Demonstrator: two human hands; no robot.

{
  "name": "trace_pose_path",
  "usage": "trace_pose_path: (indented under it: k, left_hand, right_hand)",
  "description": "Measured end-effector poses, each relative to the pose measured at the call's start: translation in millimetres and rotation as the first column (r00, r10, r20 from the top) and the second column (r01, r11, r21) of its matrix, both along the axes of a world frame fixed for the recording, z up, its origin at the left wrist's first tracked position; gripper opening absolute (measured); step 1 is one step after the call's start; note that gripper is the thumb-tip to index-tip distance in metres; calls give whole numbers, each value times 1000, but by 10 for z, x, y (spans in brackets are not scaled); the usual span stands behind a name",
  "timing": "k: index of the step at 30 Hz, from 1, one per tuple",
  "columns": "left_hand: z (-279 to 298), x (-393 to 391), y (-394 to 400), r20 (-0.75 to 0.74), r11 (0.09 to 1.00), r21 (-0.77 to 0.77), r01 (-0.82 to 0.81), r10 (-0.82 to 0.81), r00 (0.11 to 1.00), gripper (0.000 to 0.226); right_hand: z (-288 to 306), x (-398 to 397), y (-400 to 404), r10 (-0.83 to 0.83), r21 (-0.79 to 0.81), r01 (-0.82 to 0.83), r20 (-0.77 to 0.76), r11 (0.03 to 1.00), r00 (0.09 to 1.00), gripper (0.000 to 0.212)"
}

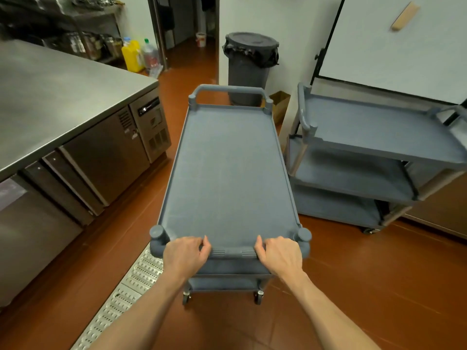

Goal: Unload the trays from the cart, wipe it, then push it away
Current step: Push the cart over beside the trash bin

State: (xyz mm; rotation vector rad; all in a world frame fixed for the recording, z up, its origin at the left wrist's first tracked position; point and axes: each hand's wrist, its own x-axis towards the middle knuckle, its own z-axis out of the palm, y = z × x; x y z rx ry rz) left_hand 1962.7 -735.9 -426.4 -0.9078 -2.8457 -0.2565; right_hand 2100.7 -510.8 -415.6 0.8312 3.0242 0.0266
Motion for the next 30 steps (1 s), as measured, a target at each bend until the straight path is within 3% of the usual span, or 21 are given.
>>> trace_pose_path:
  k: [9,15,30]
  left_hand:
    - [16,-939,740,-58,999,53,-13,16,998,55]
    - [16,-1697,1114,-73,999,38,-20,23,997,57]
    - [95,-3590,1929,84,990,-127,-68,79,993,50]
  right_hand:
    - [-16,-1040,803,21,70,-16,-71,997,997,68]
    - [4,-1823,1205,56,20,-56,-26,998,998,70]
    - [12,-3780,2025,64,41,-64,-17,997,998,69]
